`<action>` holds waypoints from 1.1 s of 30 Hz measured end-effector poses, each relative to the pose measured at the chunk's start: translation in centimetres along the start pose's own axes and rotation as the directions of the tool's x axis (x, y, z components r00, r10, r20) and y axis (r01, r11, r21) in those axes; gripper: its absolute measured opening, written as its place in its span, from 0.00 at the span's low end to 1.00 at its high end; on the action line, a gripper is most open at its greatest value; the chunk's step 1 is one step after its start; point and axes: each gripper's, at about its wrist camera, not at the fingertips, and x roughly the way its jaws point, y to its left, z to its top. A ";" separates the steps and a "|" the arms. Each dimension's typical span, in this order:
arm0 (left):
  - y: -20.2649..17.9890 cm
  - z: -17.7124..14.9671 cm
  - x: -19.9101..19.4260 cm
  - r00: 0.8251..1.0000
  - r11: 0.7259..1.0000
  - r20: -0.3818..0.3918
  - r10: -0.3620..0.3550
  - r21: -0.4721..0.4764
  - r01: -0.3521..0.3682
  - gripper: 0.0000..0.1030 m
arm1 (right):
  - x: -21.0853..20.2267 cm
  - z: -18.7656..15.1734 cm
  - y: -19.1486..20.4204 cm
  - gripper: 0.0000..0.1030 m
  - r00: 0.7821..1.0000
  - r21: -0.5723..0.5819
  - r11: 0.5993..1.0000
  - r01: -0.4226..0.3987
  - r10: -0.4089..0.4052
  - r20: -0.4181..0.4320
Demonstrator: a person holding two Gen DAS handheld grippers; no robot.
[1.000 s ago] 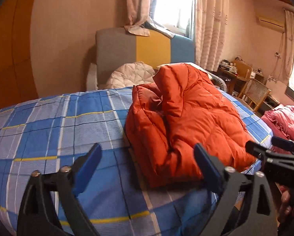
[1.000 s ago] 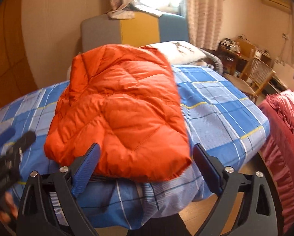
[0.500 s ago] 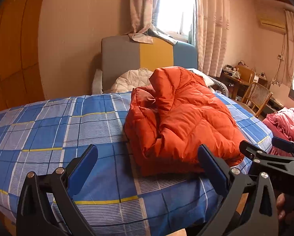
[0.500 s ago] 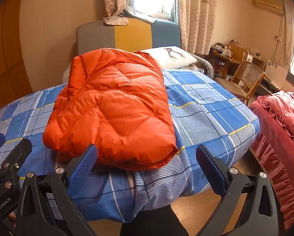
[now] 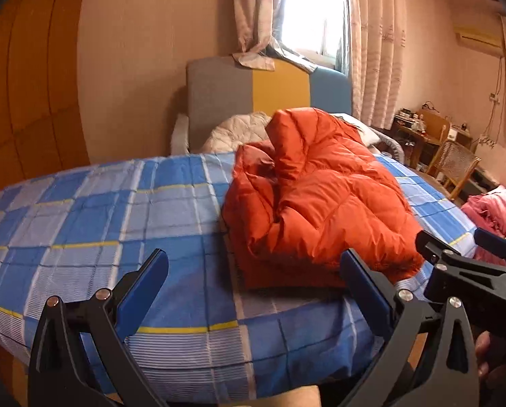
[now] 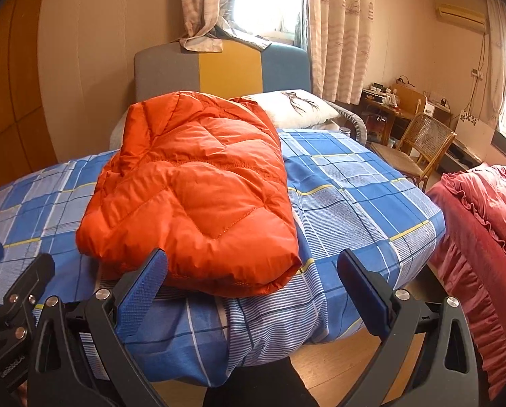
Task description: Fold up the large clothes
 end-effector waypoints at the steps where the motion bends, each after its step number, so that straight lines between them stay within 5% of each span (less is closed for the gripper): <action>1: 0.0 0.0 0.1 1.000 1.000 -0.004 0.001 -0.003 -0.001 0.98 | 0.0 0.0 0.0 0.97 1.000 -0.001 1.000 0.000 0.000 0.000; 8: -0.7 0.3 -0.2 0.998 0.998 0.035 0.056 0.025 -0.057 0.98 | 0.0 -0.2 -0.5 0.97 1.000 0.028 1.000 -0.011 0.011 -0.003; 33: -0.5 0.4 -0.9 0.997 0.997 0.041 0.062 0.038 -0.064 0.98 | -0.4 -0.3 0.3 0.97 0.999 0.011 0.999 -0.034 0.034 0.003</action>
